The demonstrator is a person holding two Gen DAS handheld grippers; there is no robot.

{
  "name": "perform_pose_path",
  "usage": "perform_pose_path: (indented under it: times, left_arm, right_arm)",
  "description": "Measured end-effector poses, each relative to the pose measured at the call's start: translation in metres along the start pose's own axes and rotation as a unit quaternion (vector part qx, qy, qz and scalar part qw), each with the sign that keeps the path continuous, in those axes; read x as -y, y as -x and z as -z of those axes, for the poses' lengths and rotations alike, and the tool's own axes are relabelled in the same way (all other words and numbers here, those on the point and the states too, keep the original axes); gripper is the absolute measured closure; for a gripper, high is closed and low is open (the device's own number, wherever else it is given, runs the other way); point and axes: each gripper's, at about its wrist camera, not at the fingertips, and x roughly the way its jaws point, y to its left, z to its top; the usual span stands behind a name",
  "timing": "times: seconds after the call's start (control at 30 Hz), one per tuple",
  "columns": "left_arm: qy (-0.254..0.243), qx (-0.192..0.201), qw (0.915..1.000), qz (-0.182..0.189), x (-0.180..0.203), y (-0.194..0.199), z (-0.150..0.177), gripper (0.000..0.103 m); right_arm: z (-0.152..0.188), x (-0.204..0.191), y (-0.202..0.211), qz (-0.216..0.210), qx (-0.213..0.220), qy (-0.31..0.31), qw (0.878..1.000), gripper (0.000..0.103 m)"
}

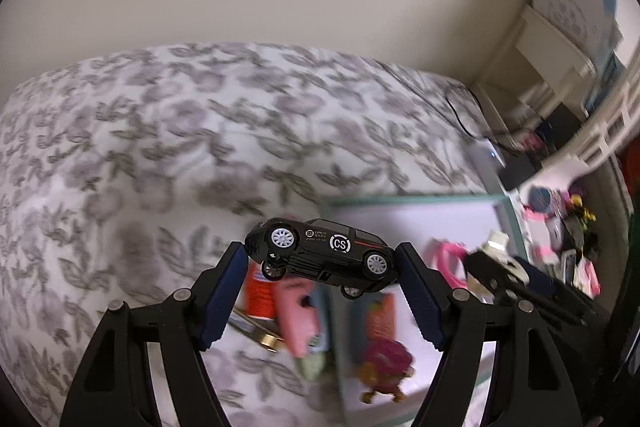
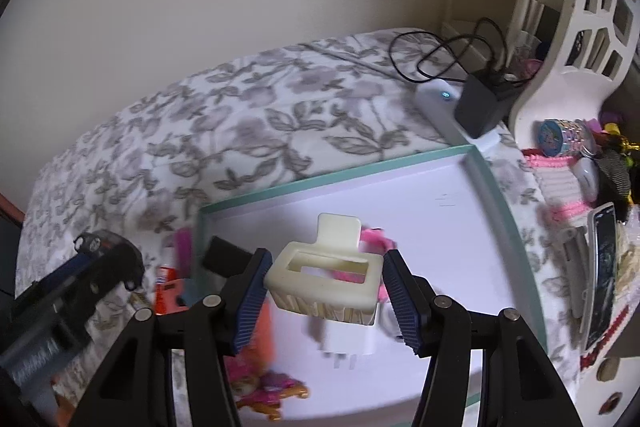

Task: Organize rigid objects
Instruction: 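Carry the cream holder into the tray and release it while the left lowers the toy car there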

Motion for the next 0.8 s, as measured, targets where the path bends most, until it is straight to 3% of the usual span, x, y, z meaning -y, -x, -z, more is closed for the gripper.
perform_pose_path:
  times: [0.33, 0.8]
  left_arm:
    - [-0.039, -0.038, 0.9985, -0.002, 0.041, -0.030, 0.016, 0.026]
    - [-0.049, -0.057, 0.9970, -0.019, 0.052, -0.051, 0.020, 0.026]
  right_arm:
    - [-0.003, 0.031, -0.024, 0.017, -0.028, -0.011, 0.999, 0.042]
    - [-0.007, 0.047, -0.046, 0.020, -0.048, -0.014, 0.999, 0.042]
